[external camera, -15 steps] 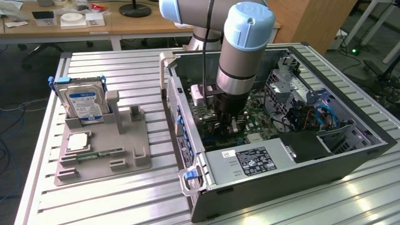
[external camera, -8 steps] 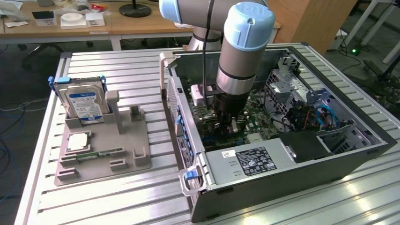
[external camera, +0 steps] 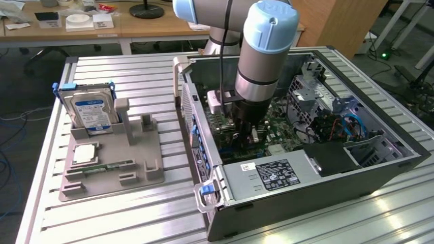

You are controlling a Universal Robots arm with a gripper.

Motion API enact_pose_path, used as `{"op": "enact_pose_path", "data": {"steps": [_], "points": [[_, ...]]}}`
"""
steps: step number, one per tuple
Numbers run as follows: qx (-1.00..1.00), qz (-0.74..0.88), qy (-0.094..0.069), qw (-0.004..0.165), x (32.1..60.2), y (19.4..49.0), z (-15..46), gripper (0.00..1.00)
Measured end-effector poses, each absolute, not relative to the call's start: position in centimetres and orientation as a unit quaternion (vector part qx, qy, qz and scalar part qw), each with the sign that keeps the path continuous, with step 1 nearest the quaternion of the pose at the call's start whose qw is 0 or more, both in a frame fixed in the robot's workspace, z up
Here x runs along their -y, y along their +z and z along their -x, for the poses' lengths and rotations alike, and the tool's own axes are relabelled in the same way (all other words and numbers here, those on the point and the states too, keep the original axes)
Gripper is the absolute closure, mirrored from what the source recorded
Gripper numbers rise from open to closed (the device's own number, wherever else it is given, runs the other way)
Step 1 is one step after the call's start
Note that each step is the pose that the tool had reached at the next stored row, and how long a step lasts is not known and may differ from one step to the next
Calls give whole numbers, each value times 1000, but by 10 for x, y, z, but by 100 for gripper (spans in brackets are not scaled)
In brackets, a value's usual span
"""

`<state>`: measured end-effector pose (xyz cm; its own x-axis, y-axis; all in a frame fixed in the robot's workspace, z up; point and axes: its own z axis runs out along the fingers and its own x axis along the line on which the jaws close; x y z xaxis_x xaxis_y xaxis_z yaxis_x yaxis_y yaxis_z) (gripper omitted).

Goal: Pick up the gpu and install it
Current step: 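Insert the gpu into the slot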

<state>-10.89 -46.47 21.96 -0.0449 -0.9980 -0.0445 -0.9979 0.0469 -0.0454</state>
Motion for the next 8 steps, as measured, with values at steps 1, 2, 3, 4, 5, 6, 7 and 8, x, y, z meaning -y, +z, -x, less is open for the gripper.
{"op": "enact_pose_path", "data": {"steps": [1, 2, 3, 4, 5, 6, 7, 8], "points": [[-723, 690, -1, 32, 465, 221, 109, 58], [-723, 690, -1, 32, 465, 224, 109, 58], [-723, 690, -1, 32, 465, 226, 109, 58], [-723, 690, -1, 32, 465, 229, 109, 58], [-723, 690, -2, 32, 465, 233, 109, 58], [-723, 690, -2, 32, 465, 236, 109, 58], [-723, 690, -2, 33, 465, 238, 109, 58], [-723, 690, -2, 33, 464, 241, 109, 58]]}}
